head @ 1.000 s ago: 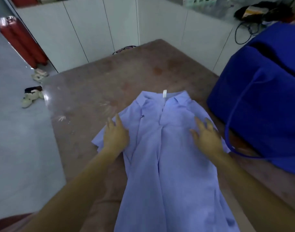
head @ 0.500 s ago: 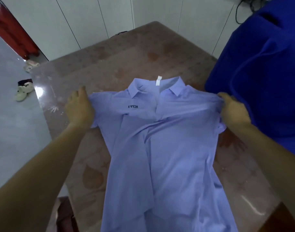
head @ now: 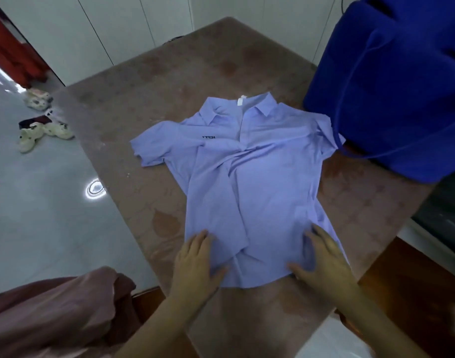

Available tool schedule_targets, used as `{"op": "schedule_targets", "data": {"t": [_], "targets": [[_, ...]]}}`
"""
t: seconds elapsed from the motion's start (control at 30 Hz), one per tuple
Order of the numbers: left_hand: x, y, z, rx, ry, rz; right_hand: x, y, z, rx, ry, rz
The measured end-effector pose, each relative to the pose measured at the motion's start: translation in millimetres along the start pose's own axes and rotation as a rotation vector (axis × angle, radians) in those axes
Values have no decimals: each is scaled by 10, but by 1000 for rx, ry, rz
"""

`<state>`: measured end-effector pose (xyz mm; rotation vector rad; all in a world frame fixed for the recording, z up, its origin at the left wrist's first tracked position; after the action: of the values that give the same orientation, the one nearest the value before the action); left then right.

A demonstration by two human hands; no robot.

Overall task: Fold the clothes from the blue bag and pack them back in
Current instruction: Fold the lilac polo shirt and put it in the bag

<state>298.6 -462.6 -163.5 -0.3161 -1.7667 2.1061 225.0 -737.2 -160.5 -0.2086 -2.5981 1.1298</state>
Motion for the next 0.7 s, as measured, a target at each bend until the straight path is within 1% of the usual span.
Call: {"op": "schedule_targets", "data": {"t": [0.07, 0.13, 0.23, 0.27, 0.33, 0.43, 0.5, 0.57, 0.63, 0.7], "targets": [[53, -34, -46, -2, -10, 86, 59, -26, 14, 34, 41, 81], [76, -118, -89, 15, -21, 135, 112, -46, -11, 51, 41, 103], [105, -171, -196, -25, -32, 120, 177, 23, 18, 138, 64, 15], [119, -171, -240, -39, -41, 104, 192, 20, 11, 167, 60, 19], [140, -184, -311, -32, -52, 106, 185, -44, 3, 187, 33, 96], [159, -336, -384, 125, -153, 139, 190, -187, -76, 60, -24, 232], [160, -442, -409, 268, -241, 153, 195, -268, -115, -70, -2, 285], [171, -521, -406, 366, -275, 164, 199, -326, -111, -157, 49, 312], [172, -574, -408, 408, -278, 177, 226, -396, -135, -204, 57, 350], [176, -600, -444, 427, -275, 195, 261, -455, -192, -141, 20, 350]]}}
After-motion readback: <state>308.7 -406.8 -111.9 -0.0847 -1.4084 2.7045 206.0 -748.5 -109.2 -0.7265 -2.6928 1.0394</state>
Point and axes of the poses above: each hand's wrist, its own x-axis away from the middle knuckle, its own y-axis out of the palm, z = x × y, the point moved 7 cm from there along -x, towards the middle knuckle, and after that the axes turned 14 degrees about -x, right-handed, at the moved point
